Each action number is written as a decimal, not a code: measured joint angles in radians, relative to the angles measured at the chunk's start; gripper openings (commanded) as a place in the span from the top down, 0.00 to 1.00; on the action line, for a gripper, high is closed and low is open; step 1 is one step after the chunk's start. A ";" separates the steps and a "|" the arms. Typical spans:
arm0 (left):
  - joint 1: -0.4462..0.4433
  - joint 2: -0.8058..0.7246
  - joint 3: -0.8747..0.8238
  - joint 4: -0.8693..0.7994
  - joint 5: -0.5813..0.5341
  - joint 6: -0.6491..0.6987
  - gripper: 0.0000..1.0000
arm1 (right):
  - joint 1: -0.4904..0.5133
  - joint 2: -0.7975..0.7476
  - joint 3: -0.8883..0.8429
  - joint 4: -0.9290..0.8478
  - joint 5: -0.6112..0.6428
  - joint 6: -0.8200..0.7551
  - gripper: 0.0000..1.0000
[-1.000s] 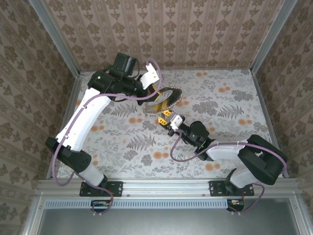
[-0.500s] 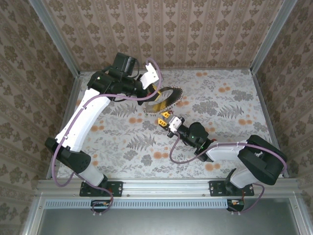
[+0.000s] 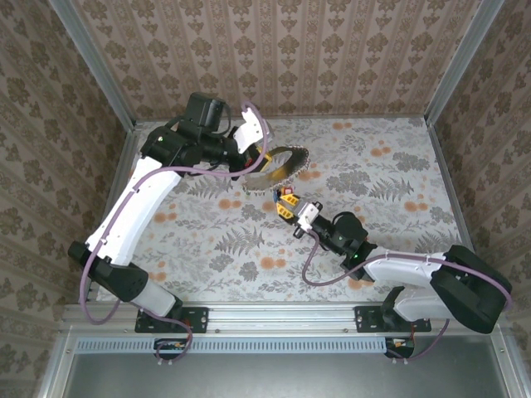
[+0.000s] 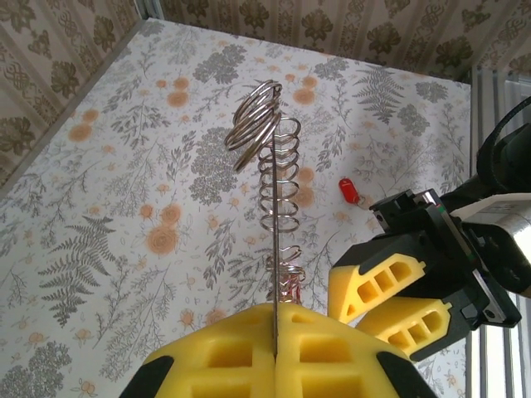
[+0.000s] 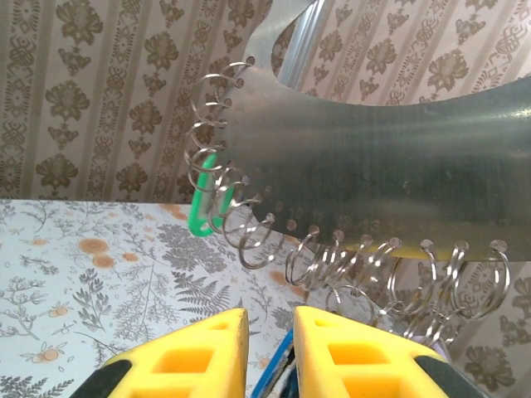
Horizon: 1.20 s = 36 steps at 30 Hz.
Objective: Put the keys on the keyring
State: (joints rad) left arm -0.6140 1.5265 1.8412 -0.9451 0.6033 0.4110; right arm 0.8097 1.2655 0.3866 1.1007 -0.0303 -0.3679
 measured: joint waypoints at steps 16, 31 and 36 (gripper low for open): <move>0.000 -0.036 -0.041 0.039 0.028 -0.015 1.00 | 0.014 0.097 0.097 0.001 0.019 -0.031 0.71; 0.000 -0.043 -0.043 0.058 0.030 -0.025 1.00 | 0.020 0.156 0.098 0.077 0.105 -0.050 0.77; 0.000 -0.043 -0.047 0.061 0.030 -0.028 1.00 | 0.020 0.164 0.098 0.095 0.114 -0.050 0.81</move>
State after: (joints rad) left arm -0.6140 1.4834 1.7943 -0.8837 0.6331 0.3832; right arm 0.8295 1.4300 0.4847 1.1961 0.0834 -0.4175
